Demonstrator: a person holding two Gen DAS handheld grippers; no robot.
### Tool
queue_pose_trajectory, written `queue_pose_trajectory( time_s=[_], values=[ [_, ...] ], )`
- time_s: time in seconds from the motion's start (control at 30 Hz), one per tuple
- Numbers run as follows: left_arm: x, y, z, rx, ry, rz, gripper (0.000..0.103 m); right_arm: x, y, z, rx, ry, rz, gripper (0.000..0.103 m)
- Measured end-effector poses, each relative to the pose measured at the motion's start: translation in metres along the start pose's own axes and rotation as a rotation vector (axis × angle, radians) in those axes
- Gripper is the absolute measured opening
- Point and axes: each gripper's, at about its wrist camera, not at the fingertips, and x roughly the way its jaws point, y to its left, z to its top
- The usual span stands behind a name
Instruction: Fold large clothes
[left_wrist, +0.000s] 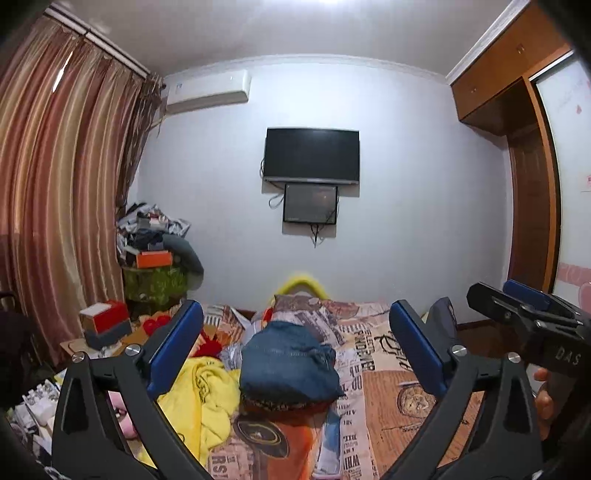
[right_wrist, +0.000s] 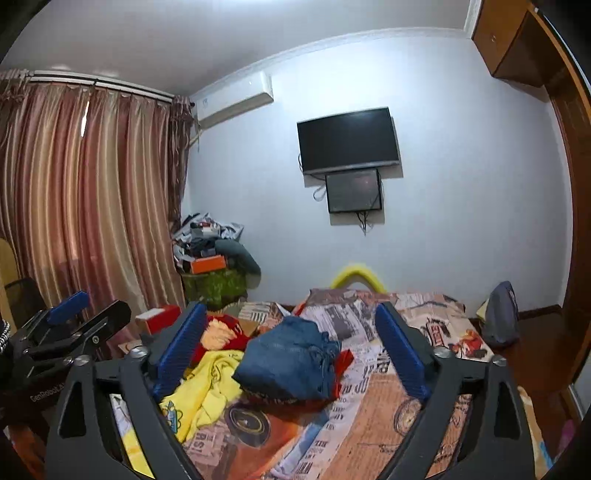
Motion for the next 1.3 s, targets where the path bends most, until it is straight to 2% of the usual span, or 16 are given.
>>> queue_pose_trajectory(
  time_s=[0.07, 0.17, 1.3],
  values=[
    [0.004, 0.003, -0.003, -0.010, 0.011, 0.004, 0.102, -0.003, 0.001, -0.002, -0.008, -0.001, -0.018, 0.103],
    [0.006, 0.005, -0.008, -0.015, 0.023, 0.011, 0.102, -0.004, 0.003, -0.005, -0.024, 0.000, -0.043, 0.103],
    [0.016, 0.009, -0.023, -0.017, 0.081, 0.019, 0.102, -0.005, -0.005, -0.009, 0.015, 0.062, -0.041, 0.103]
  ],
)
